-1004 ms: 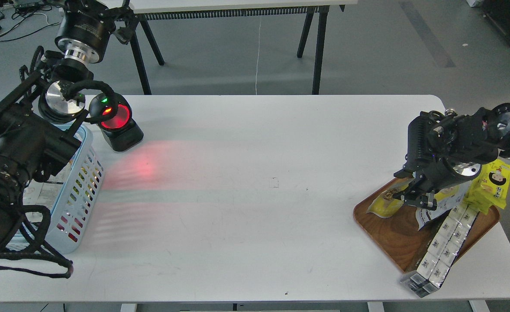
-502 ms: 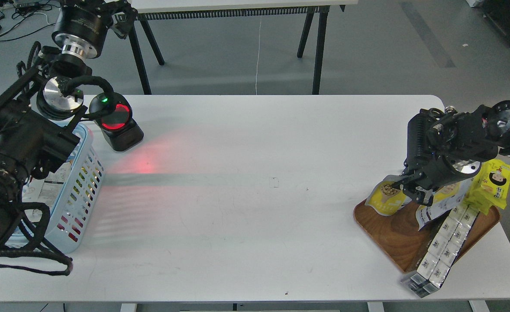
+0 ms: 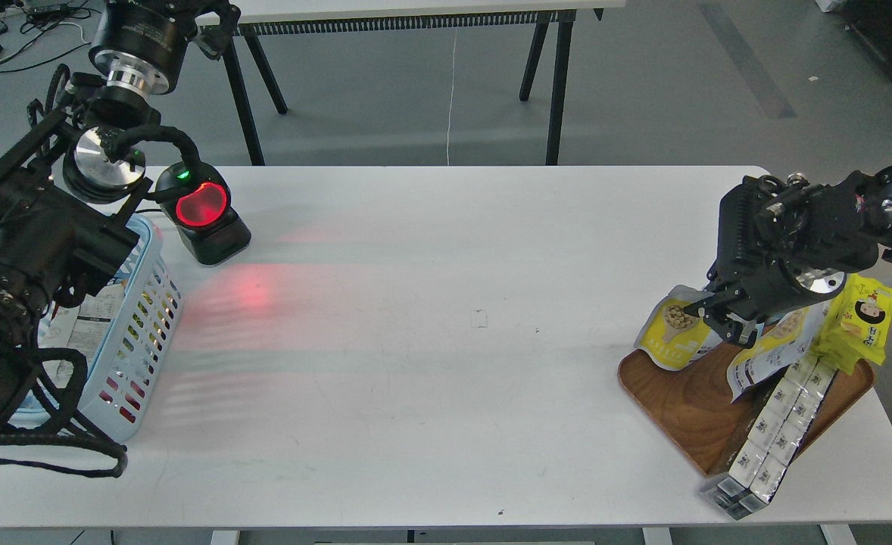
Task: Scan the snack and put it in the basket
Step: 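Carry the yellow pouch with the right gripper to the table center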
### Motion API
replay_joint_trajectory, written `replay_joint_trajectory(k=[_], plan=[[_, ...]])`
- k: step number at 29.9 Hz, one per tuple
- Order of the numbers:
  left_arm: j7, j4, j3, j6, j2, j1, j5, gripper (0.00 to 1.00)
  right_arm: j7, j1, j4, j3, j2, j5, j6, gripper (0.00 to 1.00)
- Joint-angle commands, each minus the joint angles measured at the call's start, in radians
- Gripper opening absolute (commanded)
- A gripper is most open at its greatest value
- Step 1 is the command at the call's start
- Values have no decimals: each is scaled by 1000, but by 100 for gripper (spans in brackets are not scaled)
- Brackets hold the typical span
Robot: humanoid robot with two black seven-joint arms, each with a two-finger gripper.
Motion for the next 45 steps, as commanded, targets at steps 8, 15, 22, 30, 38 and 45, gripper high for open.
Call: replay_joint_trajectory(k=[8,15,22,30,38,45], plan=[[2,0,10,0,0,-3,2,100,0,-4,0,248,-14,2,2,1],[2,-1,10,0,-3,-9,2,100,0,-52,-7,343,79,4,3,1],[2,0,12,0,-3,-11,2,100,0,-56,-11,362,190,5,3,1],[2,0,13,0,-6,-11,2,100,0,-66,-68,375,323,53,2,1],[3,0,16,0,-2,-7,3,100,0,-81,-125,375,408,82,-5,1],[3,0,16,0,-5,-7,3,100,0,-99,-171,374,484,82,-6,1]])
